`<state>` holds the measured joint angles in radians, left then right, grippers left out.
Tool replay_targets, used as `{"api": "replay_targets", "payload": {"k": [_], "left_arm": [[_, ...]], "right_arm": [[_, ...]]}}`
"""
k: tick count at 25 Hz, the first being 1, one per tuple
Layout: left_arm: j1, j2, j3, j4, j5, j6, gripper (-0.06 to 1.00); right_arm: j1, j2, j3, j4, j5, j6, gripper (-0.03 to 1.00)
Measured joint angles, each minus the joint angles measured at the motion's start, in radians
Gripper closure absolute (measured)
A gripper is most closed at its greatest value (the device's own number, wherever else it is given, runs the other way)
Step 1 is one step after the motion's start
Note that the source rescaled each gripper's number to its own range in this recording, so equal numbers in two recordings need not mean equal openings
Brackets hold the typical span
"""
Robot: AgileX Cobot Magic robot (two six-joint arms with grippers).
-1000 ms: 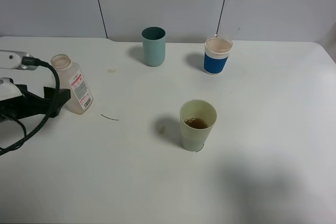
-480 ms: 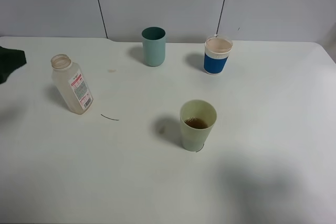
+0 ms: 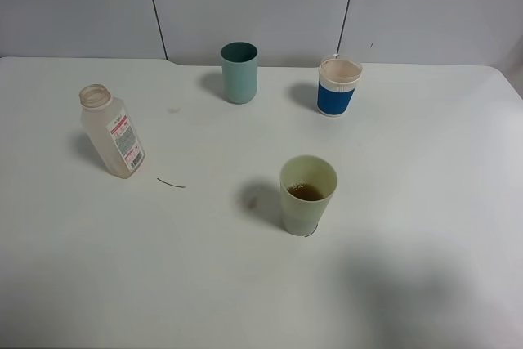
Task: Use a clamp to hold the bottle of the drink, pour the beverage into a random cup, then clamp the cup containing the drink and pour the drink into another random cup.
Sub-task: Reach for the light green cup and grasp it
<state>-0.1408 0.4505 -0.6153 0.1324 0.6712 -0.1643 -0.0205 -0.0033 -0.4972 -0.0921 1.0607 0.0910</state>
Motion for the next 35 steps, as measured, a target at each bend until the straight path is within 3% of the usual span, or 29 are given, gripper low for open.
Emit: {"api": "replay_targets", "payload": {"k": [7,15,25,35], "left_arm": [[0.119,-0.194,-0.004,0.016,0.244,0.0,-0.05],[0.138,-0.341,-0.004,-0.014,0.385,0.0,-0.05],[0.138,-0.455,0.098,-0.041,0.402,0.0,-0.05],[0.138,-0.456,0.102,-0.051,0.393,0.0,-0.05]], "right_arm": [[0.0,0.0,0.0,0.0,0.0,0.0,-0.03],[0.0,0.0,0.0,0.0,0.0,0.0,-0.03],[0.0,0.0,0.0,0.0,0.0,0.0,-0.03],[0.0,0.0,0.0,0.0,0.0,0.0,-0.03]]}}
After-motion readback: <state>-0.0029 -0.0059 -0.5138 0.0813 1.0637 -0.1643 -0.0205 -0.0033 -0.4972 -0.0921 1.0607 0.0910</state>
